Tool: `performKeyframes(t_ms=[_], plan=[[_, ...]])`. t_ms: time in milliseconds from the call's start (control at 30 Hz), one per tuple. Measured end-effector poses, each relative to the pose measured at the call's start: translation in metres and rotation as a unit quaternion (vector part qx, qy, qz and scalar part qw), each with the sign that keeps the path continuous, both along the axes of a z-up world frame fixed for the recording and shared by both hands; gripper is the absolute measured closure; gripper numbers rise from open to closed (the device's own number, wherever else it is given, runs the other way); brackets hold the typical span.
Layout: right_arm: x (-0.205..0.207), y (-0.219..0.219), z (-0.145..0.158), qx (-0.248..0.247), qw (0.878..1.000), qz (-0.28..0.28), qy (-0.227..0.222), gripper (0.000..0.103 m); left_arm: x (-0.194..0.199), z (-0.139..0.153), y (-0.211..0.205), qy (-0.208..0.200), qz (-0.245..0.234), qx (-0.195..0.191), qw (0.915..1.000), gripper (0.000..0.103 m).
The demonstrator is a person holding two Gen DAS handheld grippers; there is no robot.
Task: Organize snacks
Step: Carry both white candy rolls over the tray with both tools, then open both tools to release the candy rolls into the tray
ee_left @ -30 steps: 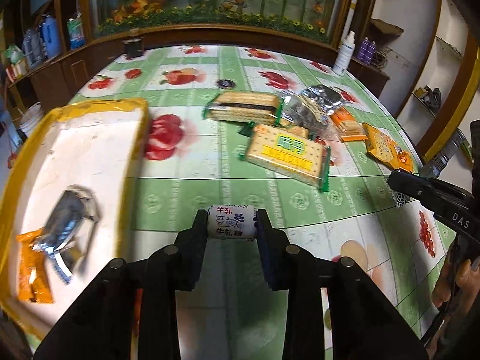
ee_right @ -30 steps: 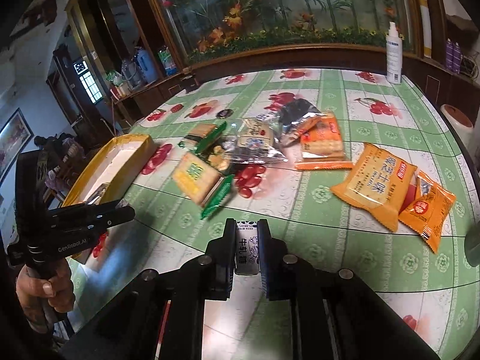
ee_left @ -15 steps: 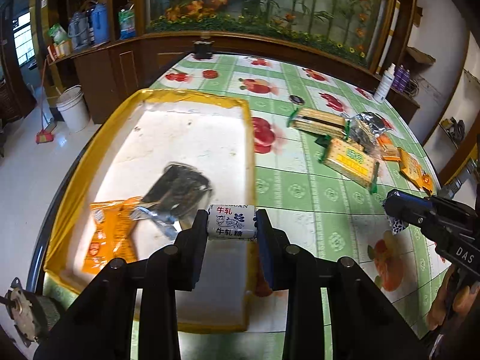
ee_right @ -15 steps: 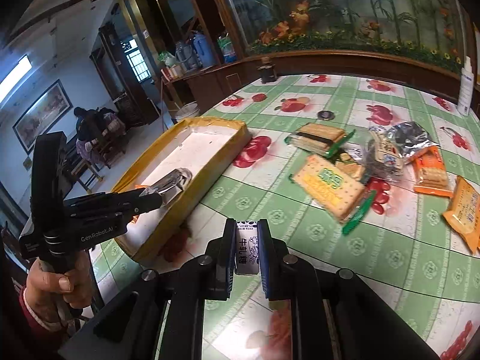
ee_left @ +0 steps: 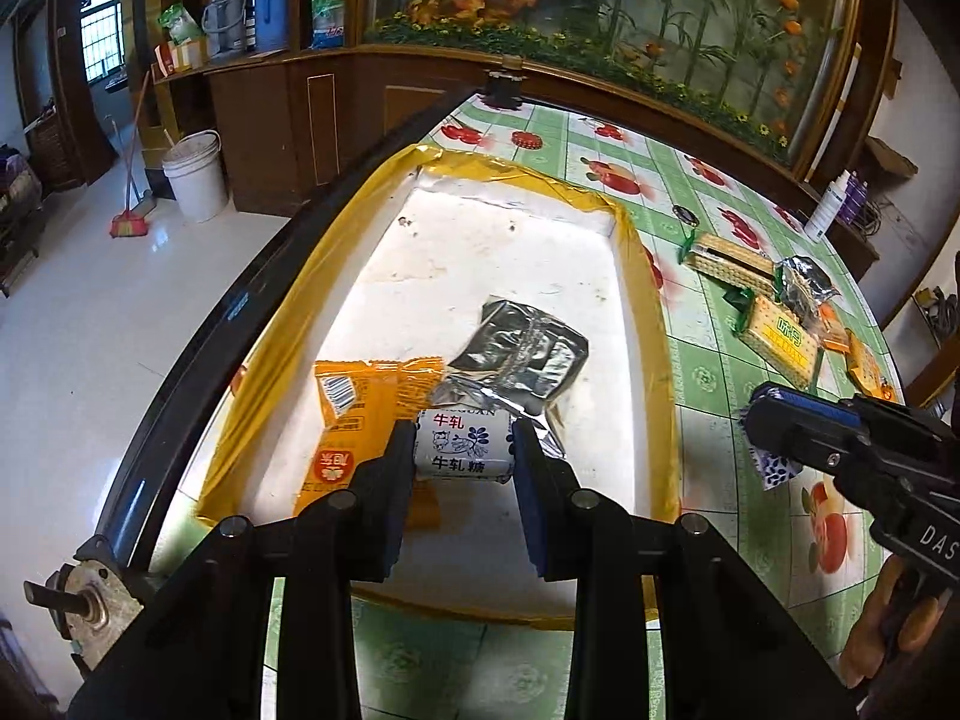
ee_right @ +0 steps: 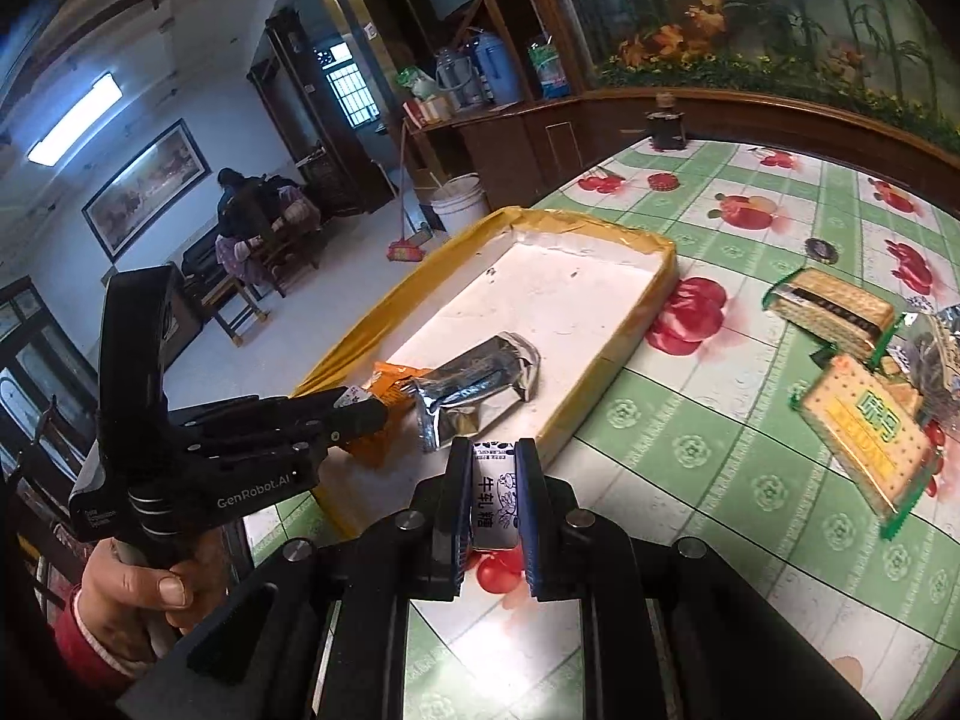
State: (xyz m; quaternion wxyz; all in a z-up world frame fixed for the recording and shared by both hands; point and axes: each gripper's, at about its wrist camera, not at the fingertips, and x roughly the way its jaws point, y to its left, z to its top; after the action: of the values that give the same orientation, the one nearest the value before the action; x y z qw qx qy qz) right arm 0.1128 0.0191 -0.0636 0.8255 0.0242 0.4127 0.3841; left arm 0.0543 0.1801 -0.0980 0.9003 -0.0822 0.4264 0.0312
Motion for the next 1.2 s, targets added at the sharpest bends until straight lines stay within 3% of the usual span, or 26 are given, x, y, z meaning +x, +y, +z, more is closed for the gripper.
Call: performKeyframes(t_ms=[400, 900, 933, 1067, 1200], plan=[[-0.002, 0.047, -0.012, 0.0, 0.998, 0.053, 0.014, 0.089, 0.008, -0.009, 0.018, 0.009, 0.021, 0.007, 0.9997, 0.074], [0.006, 0.062, -0.03, -0.007, 0.997, 0.068, 0.035, 0.085, 0.017, -0.015, 0.02, 0.022, 0.026, 0.011, 0.9994, 0.072], [0.006, 0.061, -0.03, -0.007, 0.997, 0.067, 0.036, 0.085, 0.017, -0.015, 0.021, 0.022, 0.027, 0.009, 0.9994, 0.071], [0.006, 0.054, -0.026, -0.005, 0.998, 0.058, 0.029, 0.083, 0.016, -0.01, 0.018, 0.012, 0.029, 0.021, 0.9993, 0.039], [0.007, 0.034, -0.018, 0.0, 0.999, 0.037, 0.018, 0.076, 0.014, -0.006, 0.012, 0.005, 0.025, 0.028, 0.9993, 0.038]])
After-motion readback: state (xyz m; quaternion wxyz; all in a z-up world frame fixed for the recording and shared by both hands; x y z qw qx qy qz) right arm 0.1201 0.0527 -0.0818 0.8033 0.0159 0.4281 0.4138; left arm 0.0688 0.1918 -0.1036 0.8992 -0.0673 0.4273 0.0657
